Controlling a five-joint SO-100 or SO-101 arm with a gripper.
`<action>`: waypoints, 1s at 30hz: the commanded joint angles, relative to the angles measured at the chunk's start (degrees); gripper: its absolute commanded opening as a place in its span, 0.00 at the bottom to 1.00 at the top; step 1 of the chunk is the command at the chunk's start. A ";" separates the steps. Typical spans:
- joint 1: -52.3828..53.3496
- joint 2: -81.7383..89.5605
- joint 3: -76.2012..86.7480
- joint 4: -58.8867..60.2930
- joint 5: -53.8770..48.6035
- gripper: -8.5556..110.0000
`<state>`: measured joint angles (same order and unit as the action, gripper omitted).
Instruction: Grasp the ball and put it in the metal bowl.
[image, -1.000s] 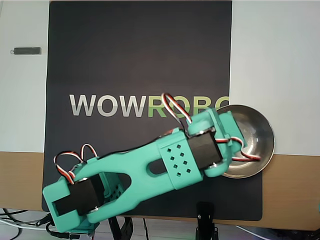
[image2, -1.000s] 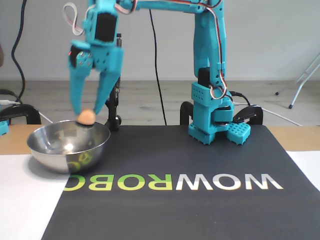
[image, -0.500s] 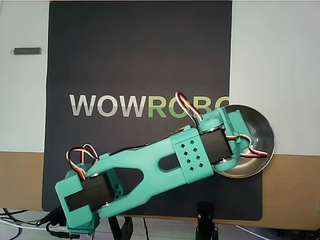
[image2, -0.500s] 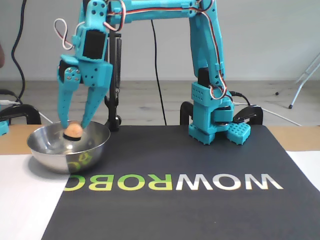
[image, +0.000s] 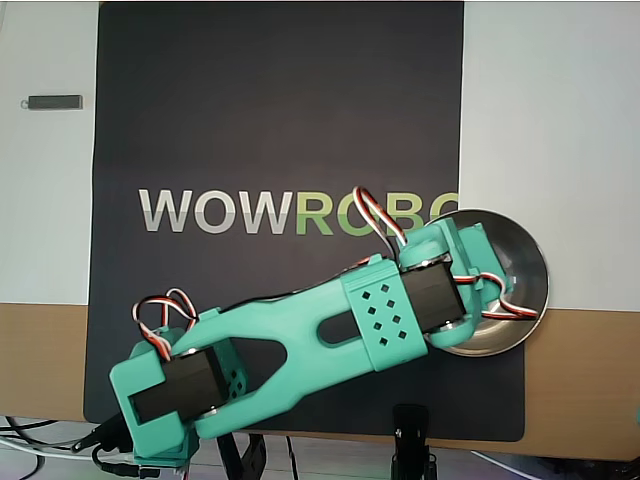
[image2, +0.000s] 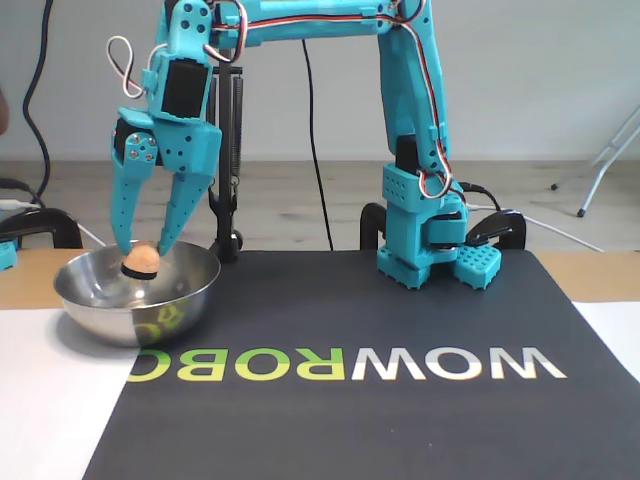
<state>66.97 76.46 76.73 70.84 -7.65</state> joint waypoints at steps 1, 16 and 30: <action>0.18 0.44 -0.88 -0.35 -0.18 0.18; 0.70 0.53 -0.88 0.18 -0.26 0.41; 0.79 0.53 -0.88 -0.35 -0.26 0.42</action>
<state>67.50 76.46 76.73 70.84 -7.65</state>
